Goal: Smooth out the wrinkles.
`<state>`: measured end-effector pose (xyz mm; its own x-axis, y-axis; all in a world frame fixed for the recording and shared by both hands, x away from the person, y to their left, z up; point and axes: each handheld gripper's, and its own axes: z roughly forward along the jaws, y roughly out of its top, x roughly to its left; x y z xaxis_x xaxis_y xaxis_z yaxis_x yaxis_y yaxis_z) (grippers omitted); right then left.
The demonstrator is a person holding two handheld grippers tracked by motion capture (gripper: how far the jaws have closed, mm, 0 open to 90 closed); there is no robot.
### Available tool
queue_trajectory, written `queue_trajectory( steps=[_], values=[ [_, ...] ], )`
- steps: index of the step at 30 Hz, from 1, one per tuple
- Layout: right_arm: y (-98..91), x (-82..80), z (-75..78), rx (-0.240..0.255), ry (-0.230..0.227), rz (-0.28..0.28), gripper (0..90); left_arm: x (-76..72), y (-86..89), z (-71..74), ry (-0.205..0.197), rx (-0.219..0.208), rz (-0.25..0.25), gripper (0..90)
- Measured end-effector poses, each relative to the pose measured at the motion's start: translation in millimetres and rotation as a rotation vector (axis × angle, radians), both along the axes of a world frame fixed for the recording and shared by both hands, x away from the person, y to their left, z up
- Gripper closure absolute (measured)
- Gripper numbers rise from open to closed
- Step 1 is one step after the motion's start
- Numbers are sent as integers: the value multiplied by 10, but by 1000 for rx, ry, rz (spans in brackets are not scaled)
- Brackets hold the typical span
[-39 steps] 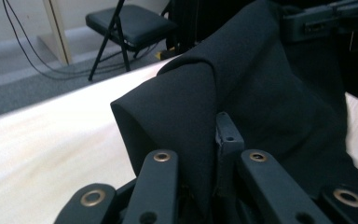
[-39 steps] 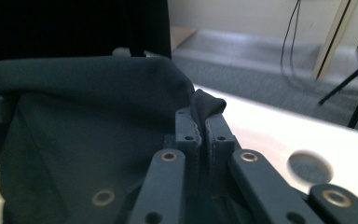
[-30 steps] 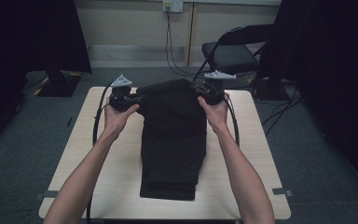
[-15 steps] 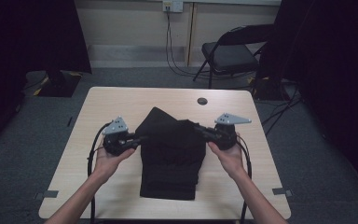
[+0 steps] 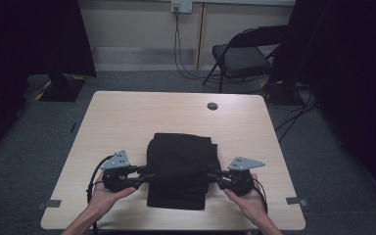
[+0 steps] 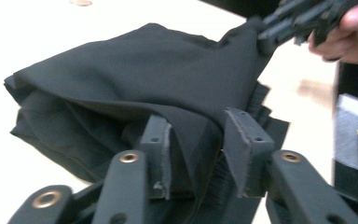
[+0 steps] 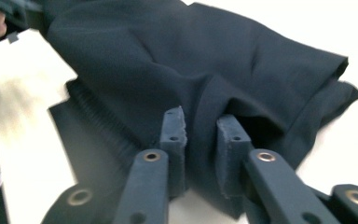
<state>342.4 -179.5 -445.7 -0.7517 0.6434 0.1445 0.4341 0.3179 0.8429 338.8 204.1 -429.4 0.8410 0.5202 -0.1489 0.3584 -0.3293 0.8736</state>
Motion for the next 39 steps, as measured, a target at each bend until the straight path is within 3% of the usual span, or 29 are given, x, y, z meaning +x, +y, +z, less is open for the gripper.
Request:
queue_trajectory(
  steps=[1, 4, 10, 14, 15, 17, 21, 23, 26, 28, 31, 33, 35, 37, 39],
  values=[
    [-22, -52, -4, -9, -1, 4, 712, -1, 15, 11, -6, 5, 6, 594],
    [-71, -126, 22, -17, -15, -1, 629, 34, 40, 28, 6, -38, 28, 571],
    [-113, -141, 201, 35, -74, -19, 526, 114, 60, 143, -21, -78, 55, 548],
    [-103, -88, 317, 55, -105, -56, 478, 187, -25, 135, -34, -25, 59, 548],
    [-89, -67, 324, 56, -107, -63, 476, 212, -73, 103, -17, -17, 47, 551],
    [-27, -22, 315, 43, -101, -63, 465, 254, -188, 7, 9, 49, 19, 552],
    [203, 73, 198, 8, -63, 3, 514, 257, -332, -231, 63, 153, -27, 537],
    [326, 111, 93, -24, -42, 27, 519, 236, -347, -307, 85, 174, -32, 531],
    [473, 132, -89, -71, 7, 68, 494, 230, -328, -346, 110, 163, -27, 516],
    [547, 108, -217, -137, 25, 76, 443, 226, -319, -353, 125, 162, -31, 504],
    [600, 67, -380, -181, 48, 83, 408, 181, -342, -321, 112, 173, -52, 477],
    [603, 50, -418, -162, 66, 90, 406, 176, -343, -260, 102, 138, -43, 453],
    [608, 53, -425, -170, 69, 102, 406, 196, -376, -178, 53, 116, -33, 447],
    [603, 60, -444, -151, 85, 117, 405, 262, -440, -120, 45, 91, -32, 444],
    [614, 35, -449, -157, 79, 143, 402, 341, -540, -122, 45, 104, -49, 492]
  ],
)
